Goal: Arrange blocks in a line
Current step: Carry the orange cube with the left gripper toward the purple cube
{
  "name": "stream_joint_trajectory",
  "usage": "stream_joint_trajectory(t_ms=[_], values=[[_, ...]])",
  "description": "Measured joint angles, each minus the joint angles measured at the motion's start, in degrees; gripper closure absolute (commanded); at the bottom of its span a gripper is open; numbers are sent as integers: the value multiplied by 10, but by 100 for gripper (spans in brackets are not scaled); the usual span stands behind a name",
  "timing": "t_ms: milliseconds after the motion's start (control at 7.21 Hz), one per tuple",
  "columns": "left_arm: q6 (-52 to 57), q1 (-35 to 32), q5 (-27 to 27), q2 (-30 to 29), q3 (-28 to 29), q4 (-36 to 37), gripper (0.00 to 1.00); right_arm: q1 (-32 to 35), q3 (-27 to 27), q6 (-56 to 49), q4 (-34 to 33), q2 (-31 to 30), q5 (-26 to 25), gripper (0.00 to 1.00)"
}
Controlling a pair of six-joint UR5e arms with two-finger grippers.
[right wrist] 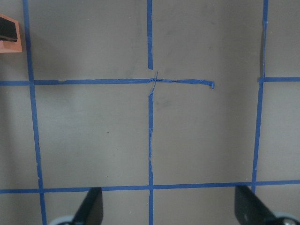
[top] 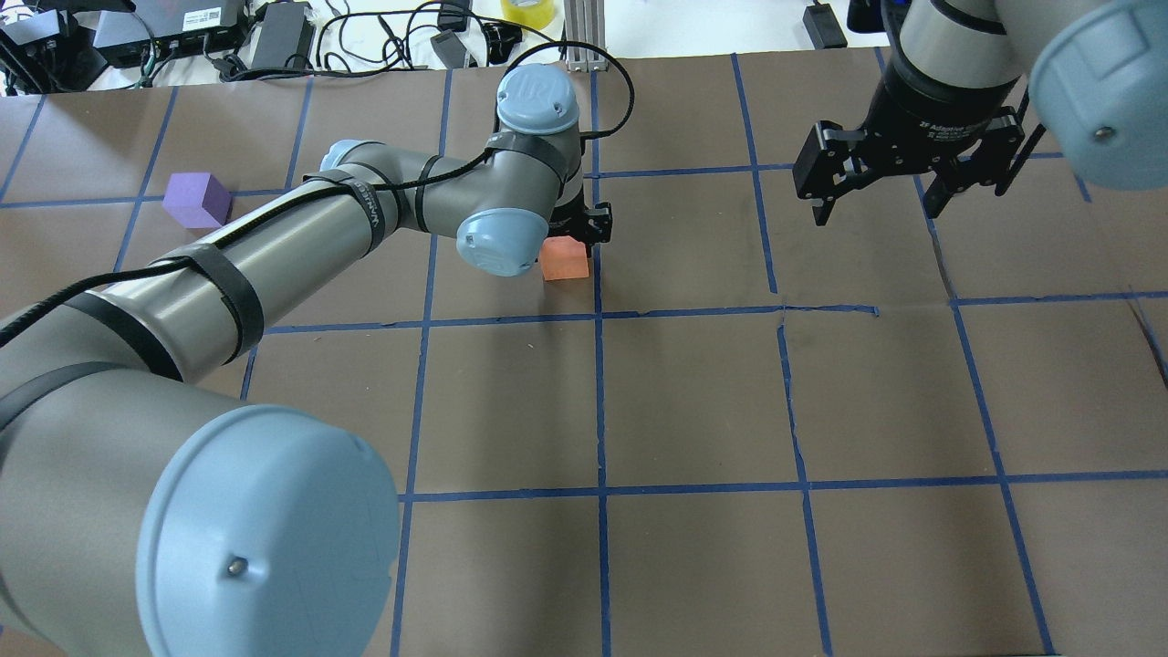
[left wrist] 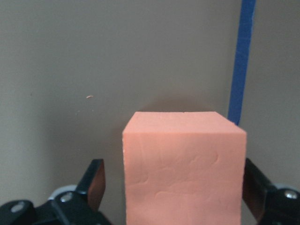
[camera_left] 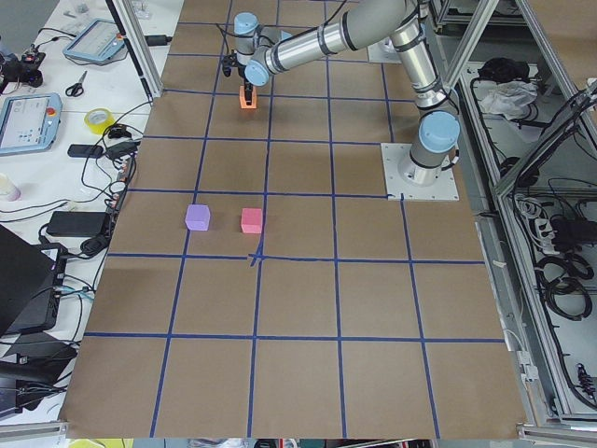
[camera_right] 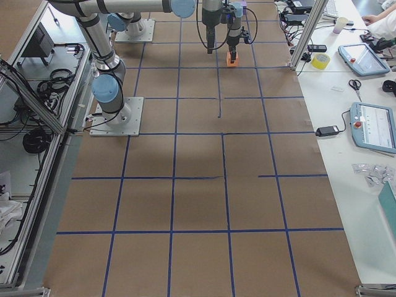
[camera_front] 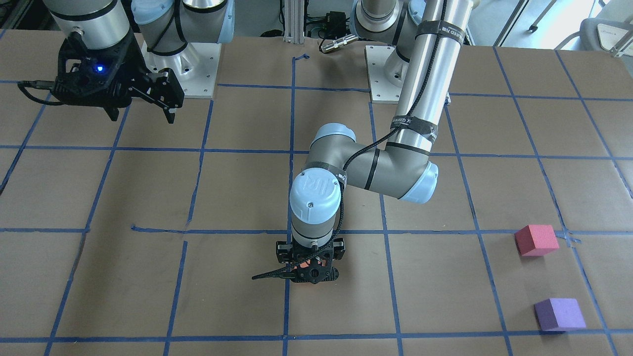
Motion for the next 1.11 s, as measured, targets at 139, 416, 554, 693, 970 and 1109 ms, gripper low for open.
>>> stream_joint_trajectory(t_ms=[139,416,554,693,970,1109], values=[[-1,0,0,0,0,0,89,0,0,0,0,0,0,0],[0,-1,0,2,-1,0,99,0,0,-5,0,0,-1,0],[1,-1,0,9,0,-1,100,0,0,-6,0,0,-2,0],[2,2,0,18,2,-3,100,0,0,-6,-1,1,-2,0],[11,35,1,41,4,-18,100,0,0,-6,-1,1,-2,0],[37,69,0,57,0,-44,100,0,0,-6,-1,1,-2,0]])
